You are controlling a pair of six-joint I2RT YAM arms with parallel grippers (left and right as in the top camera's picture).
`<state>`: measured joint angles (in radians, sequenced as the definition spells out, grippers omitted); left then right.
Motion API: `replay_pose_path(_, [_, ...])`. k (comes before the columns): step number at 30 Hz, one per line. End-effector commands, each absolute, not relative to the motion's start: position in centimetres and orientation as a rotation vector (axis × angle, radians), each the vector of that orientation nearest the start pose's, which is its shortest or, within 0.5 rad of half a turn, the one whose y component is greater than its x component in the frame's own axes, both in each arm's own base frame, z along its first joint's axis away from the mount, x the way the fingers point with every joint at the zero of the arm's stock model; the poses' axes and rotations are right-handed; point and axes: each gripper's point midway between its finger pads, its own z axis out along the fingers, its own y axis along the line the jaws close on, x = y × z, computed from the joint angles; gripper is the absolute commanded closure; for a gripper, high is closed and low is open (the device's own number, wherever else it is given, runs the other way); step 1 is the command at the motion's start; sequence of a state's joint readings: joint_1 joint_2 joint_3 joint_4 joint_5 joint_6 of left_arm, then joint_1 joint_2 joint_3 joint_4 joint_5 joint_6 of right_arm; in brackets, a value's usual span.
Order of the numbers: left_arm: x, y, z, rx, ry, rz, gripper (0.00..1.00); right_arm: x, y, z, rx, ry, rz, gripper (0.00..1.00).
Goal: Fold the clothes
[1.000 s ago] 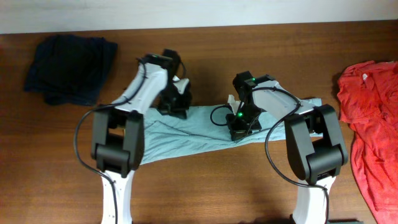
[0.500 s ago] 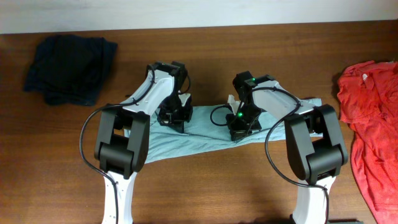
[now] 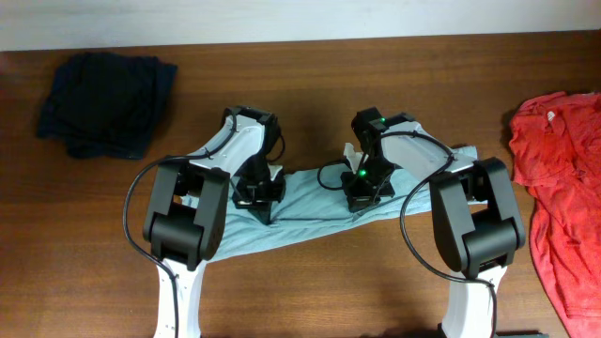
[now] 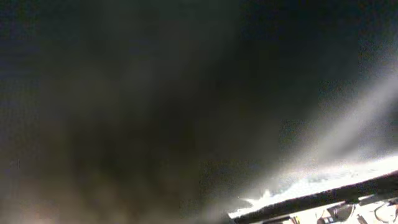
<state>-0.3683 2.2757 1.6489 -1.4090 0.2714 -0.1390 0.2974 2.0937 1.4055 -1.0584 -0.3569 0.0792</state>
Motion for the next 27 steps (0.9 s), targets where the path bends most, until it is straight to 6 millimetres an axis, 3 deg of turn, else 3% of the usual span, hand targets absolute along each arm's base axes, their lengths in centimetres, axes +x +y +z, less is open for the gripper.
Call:
replay_pose_path(1, [27.5,-15.4,0.4,-0.213,-2.599,0.161,0.99,30.2,15.8,0.2,-0.303,3.327,0.543,0.96])
replay_pose_path(10, [29.1,-15.8,-0.5,-0.235,-2.672,0.177,1.0,30.2,15.8,0.2,-0.303,3.326,0.542,0.96])
replay_pose_path(16, [28.8,-15.4,-0.2,-0.244,-2.667,0.139,1.0,30.3,15.8,0.2,-0.303,3.326,0.541,0.96])
replay_pose_path(20, [30.2,-14.5,0.2,-0.208,-2.751,0.043,1.0,30.3,15.7,0.2,-0.305,3.326,0.53,0.96])
replay_pose_path(27, [33.3,-15.5,0.2,-0.176,-2.903,0.09,0.99,30.3,15.7,0.2,-0.305,3.325,0.53,0.96])
